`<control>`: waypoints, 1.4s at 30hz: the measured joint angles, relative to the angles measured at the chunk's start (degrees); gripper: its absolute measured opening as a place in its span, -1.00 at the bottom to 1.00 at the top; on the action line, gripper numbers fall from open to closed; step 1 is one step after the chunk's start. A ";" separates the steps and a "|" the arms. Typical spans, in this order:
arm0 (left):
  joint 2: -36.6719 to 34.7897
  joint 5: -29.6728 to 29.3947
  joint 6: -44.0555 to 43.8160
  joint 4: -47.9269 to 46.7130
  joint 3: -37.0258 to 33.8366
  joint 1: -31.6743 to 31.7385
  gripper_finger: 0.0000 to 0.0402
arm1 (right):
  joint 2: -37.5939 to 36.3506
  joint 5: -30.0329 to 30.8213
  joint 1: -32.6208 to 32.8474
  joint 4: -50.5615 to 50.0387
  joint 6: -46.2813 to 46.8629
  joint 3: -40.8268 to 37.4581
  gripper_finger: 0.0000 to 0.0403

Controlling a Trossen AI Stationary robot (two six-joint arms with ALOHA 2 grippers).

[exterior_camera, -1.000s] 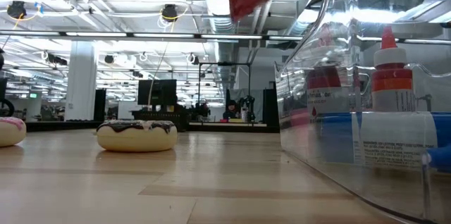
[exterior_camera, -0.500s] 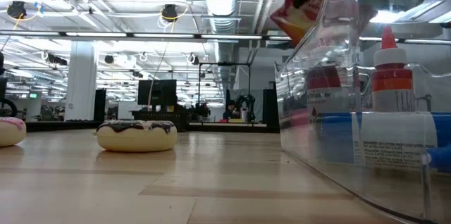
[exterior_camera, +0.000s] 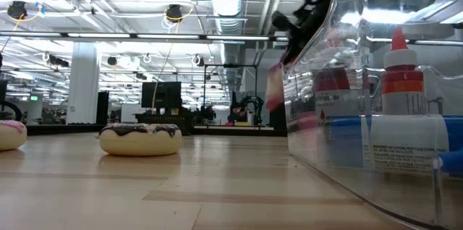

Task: Pick & Place Food Item
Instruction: Put the popcorn bag into the red transparent bin

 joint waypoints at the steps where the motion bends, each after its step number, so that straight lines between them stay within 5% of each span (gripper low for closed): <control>1: 0.60 -0.74 -0.19 1.18 0.00 -0.53 -0.15 | -1.38 0.57 -1.49 3.71 0.96 -2.23 -0.96; 12: 7.27 -5.72 -2.27 9.42 0.00 -3.62 -0.15 | -20.68 9.35 -11.02 34.38 10.86 -30.37 -0.96; 21: 11.84 -7.38 -3.15 16.19 0.00 -3.58 -0.15 | -31.06 18.33 -13.76 27.83 8.00 -36.41 -0.96; 34: 16.01 -7.43 -3.63 22.62 0.00 -4.07 -0.15 | -28.85 16.69 -19.98 20.95 8.92 -36.33 -0.96; 42: 16.04 -7.54 -3.63 23.35 0.00 -4.83 -0.15 | -23.88 14.82 -20.97 39.14 5.08 -42.80 -0.59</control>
